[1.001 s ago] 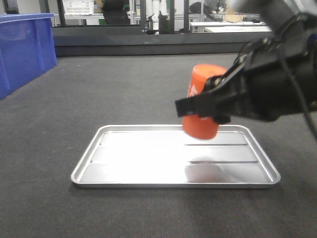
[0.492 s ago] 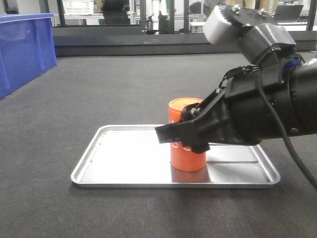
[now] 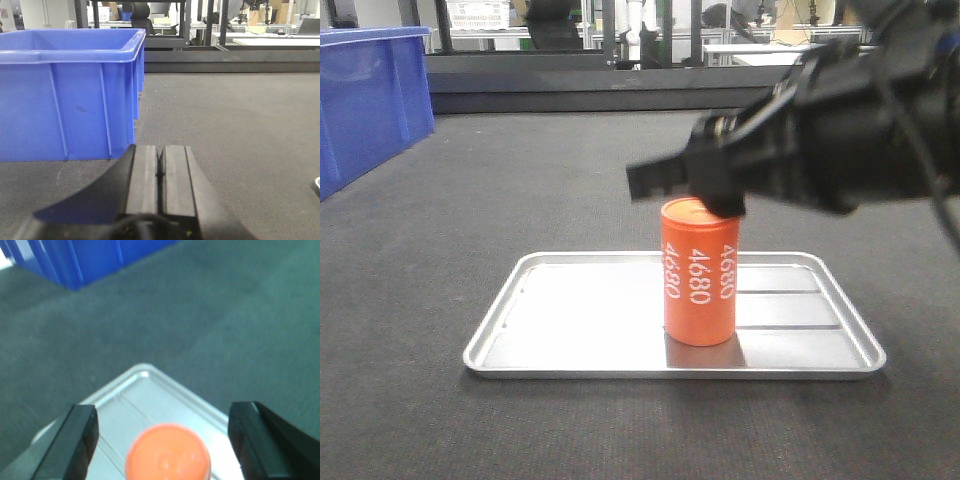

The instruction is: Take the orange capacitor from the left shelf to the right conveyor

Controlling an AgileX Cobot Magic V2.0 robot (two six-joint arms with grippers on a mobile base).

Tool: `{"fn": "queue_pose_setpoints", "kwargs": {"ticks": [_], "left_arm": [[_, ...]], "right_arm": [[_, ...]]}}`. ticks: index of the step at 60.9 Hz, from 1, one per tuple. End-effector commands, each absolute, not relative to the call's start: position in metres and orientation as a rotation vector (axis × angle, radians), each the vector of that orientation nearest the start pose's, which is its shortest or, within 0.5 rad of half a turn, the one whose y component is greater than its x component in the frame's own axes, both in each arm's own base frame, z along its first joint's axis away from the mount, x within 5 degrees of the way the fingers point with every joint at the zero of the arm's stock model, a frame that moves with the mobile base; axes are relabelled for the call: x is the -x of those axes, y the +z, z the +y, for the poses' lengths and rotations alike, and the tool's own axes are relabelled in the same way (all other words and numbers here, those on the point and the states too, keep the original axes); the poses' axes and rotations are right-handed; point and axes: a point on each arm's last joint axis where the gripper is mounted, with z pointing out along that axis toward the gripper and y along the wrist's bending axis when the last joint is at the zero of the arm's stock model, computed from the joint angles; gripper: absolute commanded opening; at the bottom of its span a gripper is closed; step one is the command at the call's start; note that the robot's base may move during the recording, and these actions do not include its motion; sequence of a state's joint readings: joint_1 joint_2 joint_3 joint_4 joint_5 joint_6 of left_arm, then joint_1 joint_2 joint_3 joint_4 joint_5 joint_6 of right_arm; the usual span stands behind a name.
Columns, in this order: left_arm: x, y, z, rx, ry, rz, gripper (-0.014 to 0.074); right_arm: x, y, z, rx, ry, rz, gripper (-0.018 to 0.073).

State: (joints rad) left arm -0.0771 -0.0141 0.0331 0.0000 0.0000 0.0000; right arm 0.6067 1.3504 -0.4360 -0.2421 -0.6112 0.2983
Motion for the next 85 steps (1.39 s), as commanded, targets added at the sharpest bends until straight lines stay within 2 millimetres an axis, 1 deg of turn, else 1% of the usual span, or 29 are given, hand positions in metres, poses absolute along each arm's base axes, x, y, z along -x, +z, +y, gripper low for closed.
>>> {"fn": "queue_pose_setpoints", "kwargs": {"ticks": [1, 5, 7, 9, 12, 13, 15, 16, 19, 22, 24, 31, 37, 50, 57, 62, 67, 71, 74, 78, 82, 85], "left_arm": [[-0.056, 0.213, -0.004, -0.052, -0.070, 1.416, -0.0105], [-0.056, 0.213, -0.004, -0.052, -0.070, 1.416, -0.0105], [-0.056, 0.213, -0.004, -0.052, -0.070, 1.416, -0.0105], [-0.056, 0.213, -0.004, -0.052, -0.070, 1.416, -0.0105], [-0.056, 0.213, -0.004, -0.052, -0.070, 1.416, -0.0105], [-0.056, 0.213, -0.004, -0.047, -0.075, 1.416, -0.0105], [-0.056, 0.213, -0.004, -0.052, -0.070, 1.416, -0.0105], [-0.056, 0.213, -0.004, -0.052, -0.070, 1.416, -0.0105], [-0.056, 0.213, -0.004, -0.052, -0.070, 1.416, -0.0105], [-0.056, 0.213, -0.004, -0.052, -0.070, 1.416, -0.0105], [-0.056, 0.213, -0.004, -0.052, -0.070, 1.416, -0.0105], [-0.056, 0.213, -0.004, -0.052, -0.070, 1.416, -0.0105], [-0.056, 0.213, -0.004, -0.052, -0.070, 1.416, -0.0105], [-0.056, 0.213, -0.004, -0.052, -0.070, 1.416, -0.0105], [-0.056, 0.213, -0.004, -0.052, -0.070, 1.416, -0.0105], [-0.056, 0.213, -0.004, -0.052, -0.070, 1.416, -0.0105], [-0.056, 0.213, -0.004, -0.052, -0.070, 1.416, -0.0105], [-0.056, 0.213, -0.004, -0.052, -0.070, 1.416, -0.0105], [-0.056, 0.213, -0.004, -0.052, -0.070, 1.416, -0.0105], [-0.056, 0.213, -0.004, -0.052, -0.070, 1.416, -0.0105], [-0.056, 0.213, -0.004, -0.052, -0.070, 1.416, -0.0105], [-0.056, 0.213, -0.004, -0.052, -0.070, 1.416, -0.0105]], "right_arm": [[-0.194, 0.250, 0.151, 0.531, 0.662, 1.594, 0.0622], [-0.188, 0.261, 0.146, 0.518, 0.660, 1.582, 0.0589], [-0.184, 0.266, 0.143, 0.512, 0.657, 1.577, 0.0546], [-0.181, 0.271, 0.140, 0.506, 0.654, 1.572, 0.0483], [-0.176, 0.277, 0.136, 0.493, 0.656, 1.571, 0.0364], [-0.174, 0.279, 0.134, 0.486, 0.656, 1.573, 0.0305], [-0.171, 0.282, 0.131, 0.479, 0.654, 1.581, 0.0223], [-0.169, 0.285, 0.130, 0.474, 0.654, 1.575, 0.0162], [-0.164, 0.289, 0.125, 0.469, 0.642, 1.583, 0.0026], [-0.159, 0.293, 0.121, 0.465, 0.632, 1.585, 0.0069], [-0.156, 0.296, 0.118, 0.462, 0.628, 1.581, 0.0078], [-0.145, 0.305, 0.109, 0.451, 0.615, 1.568, 0.0046], [-0.140, 0.310, 0.105, 0.444, 0.616, 1.543, 0.0046], [-0.140, 0.312, 0.104, 0.439, 0.618, 1.527, 0.0050], [-0.146, 0.312, 0.096, 0.421, 0.542, 1.524, 0.0051], [-0.154, 0.311, 0.081, 0.352, 0.454, 1.543, 0.0051], [-0.157, 0.317, 0.060, 0.262, 0.357, 1.519, 0.0051], [-0.153, 0.323, 0.042, 0.185, 0.274, 1.488, 0.0051], [-0.146, 0.329, 0.027, 0.129, 0.195, 1.461, 0.0051], [-0.133, 0.335, 0.014, 0.083, 0.099, 1.441, 0.0051], [-0.117, 0.337, 0.006, 0.057, 0.024, 1.450, 0.0051], [-0.101, 0.338, 0.002, 0.033, -0.009, 1.446, 0.0051]]}}
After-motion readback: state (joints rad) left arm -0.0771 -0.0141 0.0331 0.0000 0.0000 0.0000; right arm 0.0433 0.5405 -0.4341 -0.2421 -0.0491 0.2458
